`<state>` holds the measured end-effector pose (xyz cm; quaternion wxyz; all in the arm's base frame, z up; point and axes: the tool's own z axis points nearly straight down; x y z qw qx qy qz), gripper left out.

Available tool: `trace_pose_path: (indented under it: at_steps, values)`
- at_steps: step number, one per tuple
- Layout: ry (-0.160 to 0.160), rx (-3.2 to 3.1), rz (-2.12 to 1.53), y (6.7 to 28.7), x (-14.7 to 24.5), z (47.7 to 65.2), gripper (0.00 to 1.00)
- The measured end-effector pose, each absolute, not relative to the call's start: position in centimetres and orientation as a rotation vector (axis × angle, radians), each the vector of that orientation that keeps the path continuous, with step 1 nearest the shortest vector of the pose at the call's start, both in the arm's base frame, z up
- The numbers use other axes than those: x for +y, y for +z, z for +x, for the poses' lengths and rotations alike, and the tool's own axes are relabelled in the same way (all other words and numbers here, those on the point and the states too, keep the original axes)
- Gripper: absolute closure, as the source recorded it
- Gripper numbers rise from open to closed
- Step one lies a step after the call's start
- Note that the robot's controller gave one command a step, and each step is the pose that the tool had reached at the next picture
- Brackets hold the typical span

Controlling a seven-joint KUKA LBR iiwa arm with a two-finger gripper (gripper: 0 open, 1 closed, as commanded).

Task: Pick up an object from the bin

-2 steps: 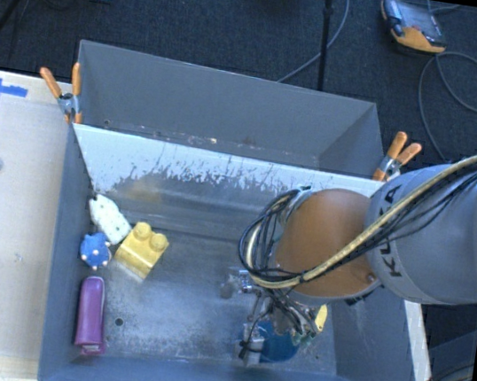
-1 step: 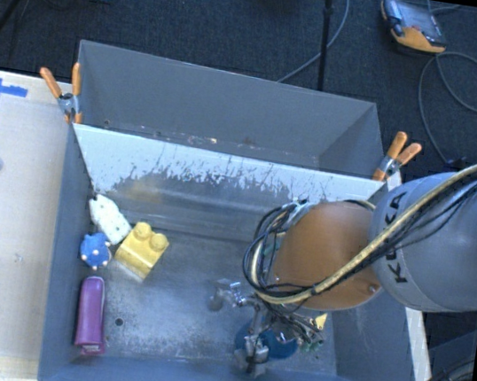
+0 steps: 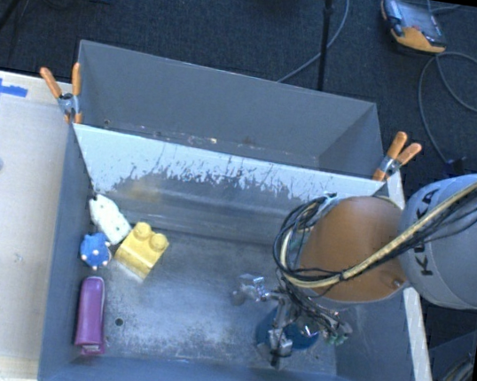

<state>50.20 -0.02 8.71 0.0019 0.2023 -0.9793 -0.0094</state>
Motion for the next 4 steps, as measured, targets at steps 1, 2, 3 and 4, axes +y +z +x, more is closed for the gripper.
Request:
trace_pose_path:
  at_steps: [1,2,3,4]
  values:
    - [-0.018,-3.089,0.521,11.3,-0.4,52.1,0.0]
    - [-0.024,-3.035,0.817,13.7,-3.0,52.7,0.0]
    - [-0.02,-3.047,0.742,11.3,-5.3,52.7,0.0]
    - [-0.027,-3.068,0.631,12.9,-5.3,55.3,0.0]
